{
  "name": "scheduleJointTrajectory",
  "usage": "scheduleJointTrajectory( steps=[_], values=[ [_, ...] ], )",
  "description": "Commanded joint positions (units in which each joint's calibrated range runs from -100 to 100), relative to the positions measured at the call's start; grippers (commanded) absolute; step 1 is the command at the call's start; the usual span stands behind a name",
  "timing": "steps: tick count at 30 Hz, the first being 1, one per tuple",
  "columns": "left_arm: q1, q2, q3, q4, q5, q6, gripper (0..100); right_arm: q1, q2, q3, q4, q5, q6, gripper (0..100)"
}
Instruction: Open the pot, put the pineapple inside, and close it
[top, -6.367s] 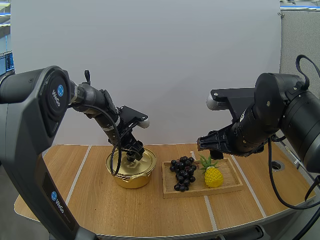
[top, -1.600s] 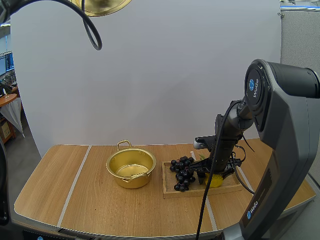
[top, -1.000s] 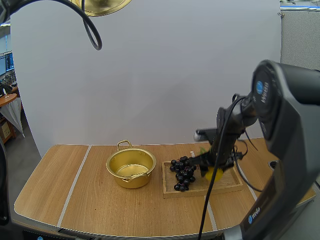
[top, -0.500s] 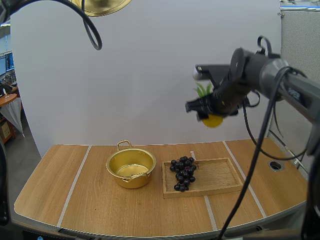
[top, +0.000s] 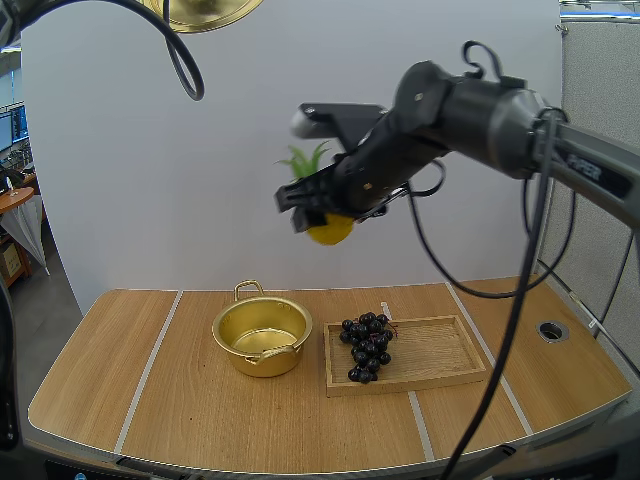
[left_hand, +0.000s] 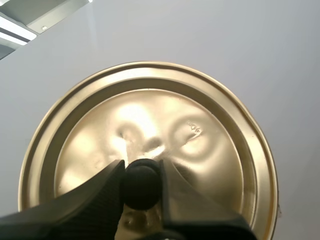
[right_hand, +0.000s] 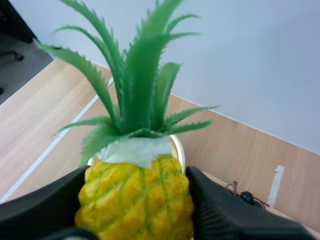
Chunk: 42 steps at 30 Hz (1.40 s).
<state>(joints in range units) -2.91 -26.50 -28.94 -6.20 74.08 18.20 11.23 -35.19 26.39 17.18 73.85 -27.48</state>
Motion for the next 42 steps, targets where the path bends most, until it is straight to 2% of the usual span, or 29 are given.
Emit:
scheduleJointTrajectory(
  steps=[1,16,26,42],
  values=[
    [-0.16,-0.3,-0.5,0.5,-1.9,-0.6,0,2.8,6.8,-0.4,0.1,-2.0,0.6,0],
    [-0.16,-0.3,-0.5,0.5,-1.9,-0.6,0,3.3,19.5,-0.4,0.1,-9.5,-2.3,0],
    [-0.16,-0.3,-0.5,0.5,-1.9,-0.6,0,8.1,27.1,-2.0,-2.5,-11.1,-1.4,0],
    [-0.16,-0.3,-0.5,0.5,-1.9,-0.6,0,8.5,37.2,-2.0,-5.1,-15.5,-0.5,0]
  ],
)
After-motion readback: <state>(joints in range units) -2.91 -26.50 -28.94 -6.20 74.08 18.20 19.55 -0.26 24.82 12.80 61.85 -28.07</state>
